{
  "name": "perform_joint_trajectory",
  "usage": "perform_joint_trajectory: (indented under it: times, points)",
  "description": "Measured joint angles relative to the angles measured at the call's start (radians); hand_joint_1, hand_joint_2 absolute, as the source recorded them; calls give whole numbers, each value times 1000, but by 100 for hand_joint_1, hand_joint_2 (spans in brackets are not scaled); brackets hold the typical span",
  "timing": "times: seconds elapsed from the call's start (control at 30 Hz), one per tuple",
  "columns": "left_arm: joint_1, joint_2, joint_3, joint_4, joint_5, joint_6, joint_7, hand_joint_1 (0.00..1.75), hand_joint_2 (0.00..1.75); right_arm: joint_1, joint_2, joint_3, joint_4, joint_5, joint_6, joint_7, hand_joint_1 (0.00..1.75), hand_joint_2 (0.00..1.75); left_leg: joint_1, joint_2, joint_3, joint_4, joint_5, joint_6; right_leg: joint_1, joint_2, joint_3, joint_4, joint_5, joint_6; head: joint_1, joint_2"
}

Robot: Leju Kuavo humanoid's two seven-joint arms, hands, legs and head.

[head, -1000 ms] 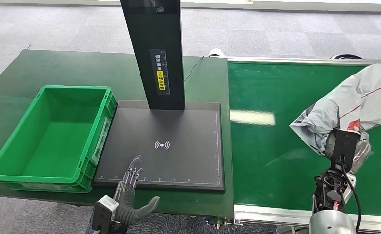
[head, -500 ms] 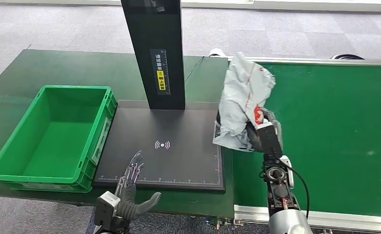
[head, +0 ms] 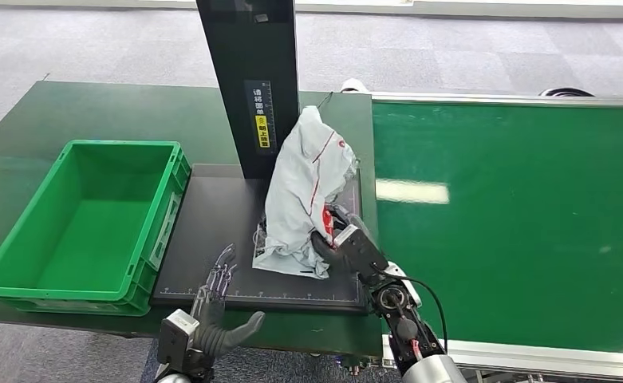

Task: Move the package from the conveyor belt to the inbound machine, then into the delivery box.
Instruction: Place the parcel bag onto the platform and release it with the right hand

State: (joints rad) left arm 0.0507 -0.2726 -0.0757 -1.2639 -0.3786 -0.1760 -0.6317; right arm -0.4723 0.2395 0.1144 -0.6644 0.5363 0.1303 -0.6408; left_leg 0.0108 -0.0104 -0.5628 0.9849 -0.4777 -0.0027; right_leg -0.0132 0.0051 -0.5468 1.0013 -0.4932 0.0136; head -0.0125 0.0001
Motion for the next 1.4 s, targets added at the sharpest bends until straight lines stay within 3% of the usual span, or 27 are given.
perform_joint_trajectory:
  times: [0.2, 0.23, 0.33, 0.37, 0.63, 0.83, 1.07, 1.4]
  points:
    - [4, 7, 0, 5, 2, 3, -2, 0, 175, -39, 9, 77, 98, -1, -16, 63, 175, 175, 0, 0, 0, 0, 0, 0, 0, 0, 0, 0, 0, 0, 0, 0]
    - [5, 8, 0, 5, 2, 3, -2, 0, 175, -44, 9, 85, 111, -2, -16, 72, 163, 175, 0, 0, 0, 0, 0, 0, 0, 0, 0, 0, 0, 0, 0, 0]
    - [7, 10, 0, 5, 2, 3, -2, 0, 175, -52, 10, 105, 143, -6, -5, 96, 32, 175, 0, 0, 0, 0, 0, 0, 0, 0, 0, 0, 0, 0, 0, 0]
    - [7, 10, 0, 5, 3, 3, -1, 0, 175, -54, 11, 112, 153, -5, -3, 106, 0, 175, 0, 0, 0, 0, 0, 0, 0, 0, 0, 0, 0, 0, 0, 0]
    - [17, 11, 4, -3, 10, 26, 2, 0, 175, -52, 20, 151, 183, -8, -76, 135, 0, 175, 0, 0, 0, 0, 0, 0, 0, 0, -1, 0, 0, 0, 0, 0]
    - [22, 11, 19, -21, 39, 58, 0, 0, 175, -24, 20, 153, 140, -115, -20, -21, 0, 175, 0, 0, 0, 0, 0, 0, 0, 0, -1, 0, 0, 0, 0, 0]
    - [21, 11, 42, -23, 61, 72, -7, 0, 175, 76, -7, 246, -162, -369, 61, -58, 0, 175, 0, 0, -1, 0, 0, 0, 0, 0, -2, 0, 0, 0, 0, 0]
    - [26, 11, 61, -36, 64, 74, -16, 0, 175, 189, -38, 274, -438, -435, 90, -58, 0, 175, 0, 0, -2, 0, 0, 0, 0, 0, -2, 0, 0, 0, 0, 0]
